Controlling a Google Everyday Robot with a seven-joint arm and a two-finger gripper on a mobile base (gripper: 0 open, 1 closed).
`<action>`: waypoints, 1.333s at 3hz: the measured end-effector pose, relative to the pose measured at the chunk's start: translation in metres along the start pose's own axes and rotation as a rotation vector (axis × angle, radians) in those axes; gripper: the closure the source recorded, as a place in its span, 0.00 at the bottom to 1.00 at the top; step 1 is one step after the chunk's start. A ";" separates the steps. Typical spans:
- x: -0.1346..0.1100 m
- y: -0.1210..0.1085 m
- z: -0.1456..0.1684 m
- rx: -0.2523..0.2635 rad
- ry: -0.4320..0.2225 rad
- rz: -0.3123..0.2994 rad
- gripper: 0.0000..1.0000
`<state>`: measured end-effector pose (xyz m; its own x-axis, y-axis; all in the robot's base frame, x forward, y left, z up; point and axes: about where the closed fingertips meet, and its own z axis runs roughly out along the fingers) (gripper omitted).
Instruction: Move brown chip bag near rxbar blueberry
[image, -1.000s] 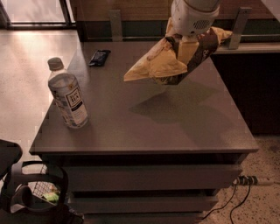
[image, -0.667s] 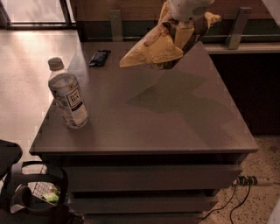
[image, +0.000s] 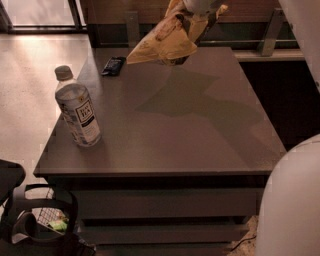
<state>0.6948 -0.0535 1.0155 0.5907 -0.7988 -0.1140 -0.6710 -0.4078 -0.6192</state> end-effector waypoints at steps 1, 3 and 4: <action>0.000 -0.001 0.003 0.000 -0.002 -0.003 1.00; 0.016 -0.023 0.078 0.073 0.009 -0.106 1.00; 0.020 -0.024 0.119 0.077 0.000 -0.134 1.00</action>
Offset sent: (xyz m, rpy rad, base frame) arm 0.0764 0.0299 -0.0457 0.0023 -0.1670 0.0666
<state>0.7759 -0.0075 0.9358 0.6728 -0.7393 -0.0261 -0.5496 -0.4759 -0.6866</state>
